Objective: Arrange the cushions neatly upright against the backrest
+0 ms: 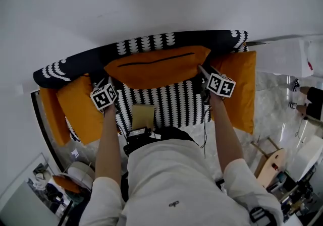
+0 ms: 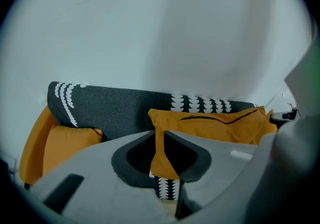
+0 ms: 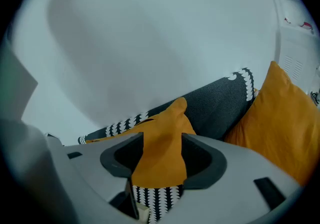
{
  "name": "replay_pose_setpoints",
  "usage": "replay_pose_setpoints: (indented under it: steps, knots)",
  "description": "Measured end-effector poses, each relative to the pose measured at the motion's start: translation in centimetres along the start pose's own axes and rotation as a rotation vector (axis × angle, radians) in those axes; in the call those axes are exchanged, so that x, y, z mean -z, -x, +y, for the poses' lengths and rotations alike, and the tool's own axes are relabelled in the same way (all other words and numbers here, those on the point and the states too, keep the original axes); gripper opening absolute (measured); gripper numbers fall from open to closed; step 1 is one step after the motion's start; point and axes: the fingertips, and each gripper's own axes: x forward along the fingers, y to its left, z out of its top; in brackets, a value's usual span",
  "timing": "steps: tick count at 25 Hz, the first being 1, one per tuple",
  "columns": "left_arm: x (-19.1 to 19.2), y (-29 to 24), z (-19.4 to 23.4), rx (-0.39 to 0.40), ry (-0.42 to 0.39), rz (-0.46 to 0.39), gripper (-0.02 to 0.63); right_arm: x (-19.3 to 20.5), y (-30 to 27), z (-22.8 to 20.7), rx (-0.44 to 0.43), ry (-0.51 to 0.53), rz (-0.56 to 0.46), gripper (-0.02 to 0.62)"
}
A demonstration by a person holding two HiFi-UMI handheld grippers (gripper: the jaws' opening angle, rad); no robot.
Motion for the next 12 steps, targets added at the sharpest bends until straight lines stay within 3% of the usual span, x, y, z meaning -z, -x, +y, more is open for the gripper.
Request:
replay_pose_setpoints:
  steps: [12]
  knots:
    - [5.4, 7.9, 0.8, 0.055, 0.059, -0.047, 0.054, 3.4, 4.9, 5.9, -0.127, 0.078, -0.011, 0.215]
